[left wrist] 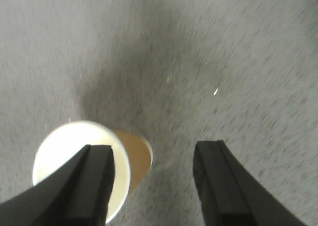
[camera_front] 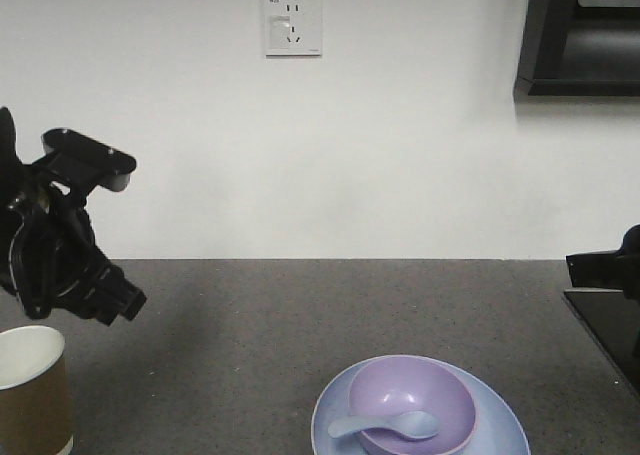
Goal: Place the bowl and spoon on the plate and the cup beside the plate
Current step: 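Grasp the brown paper cup rim with the left gripper and lift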
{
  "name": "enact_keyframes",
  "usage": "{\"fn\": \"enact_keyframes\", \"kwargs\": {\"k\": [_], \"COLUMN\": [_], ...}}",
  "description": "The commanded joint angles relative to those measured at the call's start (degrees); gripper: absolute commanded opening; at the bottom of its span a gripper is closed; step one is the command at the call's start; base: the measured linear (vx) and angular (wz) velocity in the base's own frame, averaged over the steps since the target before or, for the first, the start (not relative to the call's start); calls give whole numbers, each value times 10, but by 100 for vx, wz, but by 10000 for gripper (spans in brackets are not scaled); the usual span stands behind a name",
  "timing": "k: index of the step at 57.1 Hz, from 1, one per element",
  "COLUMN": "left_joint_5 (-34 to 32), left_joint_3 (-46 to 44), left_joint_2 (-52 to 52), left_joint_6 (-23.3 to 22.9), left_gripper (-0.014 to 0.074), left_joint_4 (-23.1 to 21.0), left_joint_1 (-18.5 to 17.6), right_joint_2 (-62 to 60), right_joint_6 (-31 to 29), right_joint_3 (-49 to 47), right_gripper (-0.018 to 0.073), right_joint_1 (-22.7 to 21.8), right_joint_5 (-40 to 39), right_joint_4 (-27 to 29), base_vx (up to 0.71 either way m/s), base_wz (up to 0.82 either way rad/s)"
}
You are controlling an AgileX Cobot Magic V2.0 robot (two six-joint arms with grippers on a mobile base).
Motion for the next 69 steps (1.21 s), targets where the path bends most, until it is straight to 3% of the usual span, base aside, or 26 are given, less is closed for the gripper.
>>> {"fn": "enact_keyframes", "kwargs": {"k": [1,8,31,40,48,57,64,69], "left_joint_5": [-13,-23,-76,-84,-87,-87,-86,-81], "left_joint_3": [10,35,114,128,128,128,121,100], "left_joint_2": [-24,-23,-22,-10,-7,-8,-10,-17], "left_joint_6": [-2,-25,-25,-24,-23,-18,-18,-18], "left_gripper": [482,482,482,470,328,-13,-8,-8], "left_joint_4": [21,48,41,42,40,42,42,18], "left_joint_1": [9,14,54,54,54,54,54,53], "right_joint_2": [-7,-7,-7,-7,-7,-7,-7,-7], "right_joint_6": [1,1,1,3,3,3,3,3], "right_joint_3": [-18,-18,-18,-18,-18,-18,-18,-18], "right_gripper": [581,581,581,581,581,581,581,581], "right_joint_1": [-2,-2,-2,-2,-2,-2,-2,-2], "right_joint_5": [-40,-40,-40,-39,-36,-35,-34,-34], "right_joint_4": [-1,-1,1,1,3,3,3,3], "base_vx": [0,0,0,0,0,0,0,0], "base_wz": [0,0,0,0,0,0,0,0]}}
